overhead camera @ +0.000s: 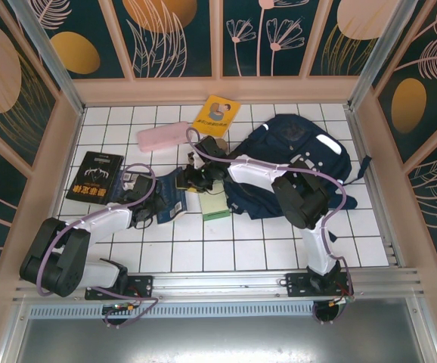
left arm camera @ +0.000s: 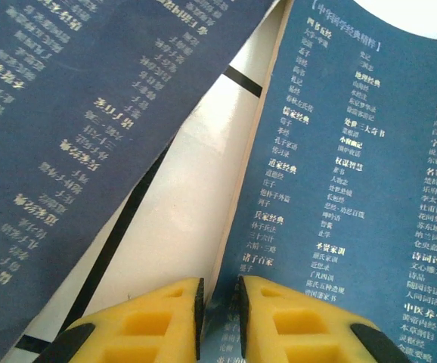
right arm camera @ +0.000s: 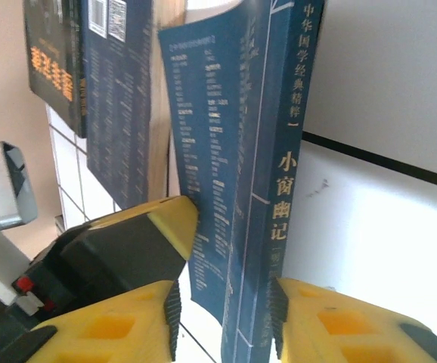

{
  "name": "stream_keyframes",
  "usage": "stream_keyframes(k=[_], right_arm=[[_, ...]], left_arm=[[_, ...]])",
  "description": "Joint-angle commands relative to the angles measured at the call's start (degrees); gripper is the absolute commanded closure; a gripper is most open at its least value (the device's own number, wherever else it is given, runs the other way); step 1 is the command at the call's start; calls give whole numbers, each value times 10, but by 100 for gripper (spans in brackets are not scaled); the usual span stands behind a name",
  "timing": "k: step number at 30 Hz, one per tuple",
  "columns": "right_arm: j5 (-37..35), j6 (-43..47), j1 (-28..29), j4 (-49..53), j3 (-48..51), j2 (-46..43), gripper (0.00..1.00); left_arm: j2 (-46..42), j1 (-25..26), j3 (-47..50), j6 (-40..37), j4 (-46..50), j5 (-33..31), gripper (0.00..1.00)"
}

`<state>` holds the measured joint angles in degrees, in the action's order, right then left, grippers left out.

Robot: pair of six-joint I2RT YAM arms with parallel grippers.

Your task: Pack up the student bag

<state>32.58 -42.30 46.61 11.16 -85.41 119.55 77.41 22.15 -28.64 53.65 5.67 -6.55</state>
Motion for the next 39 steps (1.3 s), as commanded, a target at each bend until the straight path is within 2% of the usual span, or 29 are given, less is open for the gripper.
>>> stream_keyframes(k=[1, 3, 10, 15, 19, 22, 27, 31, 39], right_arm=[[59, 5, 26, -85, 15, -5, 64], [57, 4, 25, -90, 19, -10, 63], [-38, 36, 31, 9, -10, 12, 60], [-47, 44, 39, -36, 5, 1, 61], [-43, 23, 38, -142, 50, -33, 60], [-39, 7, 36, -177, 46, -24, 60], [-42, -8, 35, -153, 22, 8, 61], [-69, -9, 29, -106, 13, 17, 61], [32, -77, 1, -165, 57, 16, 63]], left_arm=[[21, 5, 9, -8, 60, 47, 79], [21, 5, 8, -9, 61, 47, 79], [20, 5, 7, -9, 60, 49, 79], [23, 5, 6, -10, 57, 54, 79], [24, 5, 7, -10, 53, 61, 79], [26, 5, 7, -9, 47, 66, 80], [26, 5, 6, -11, 46, 69, 80], [27, 5, 4, -8, 44, 67, 79], [38, 5, -4, -7, 34, 70, 80]])
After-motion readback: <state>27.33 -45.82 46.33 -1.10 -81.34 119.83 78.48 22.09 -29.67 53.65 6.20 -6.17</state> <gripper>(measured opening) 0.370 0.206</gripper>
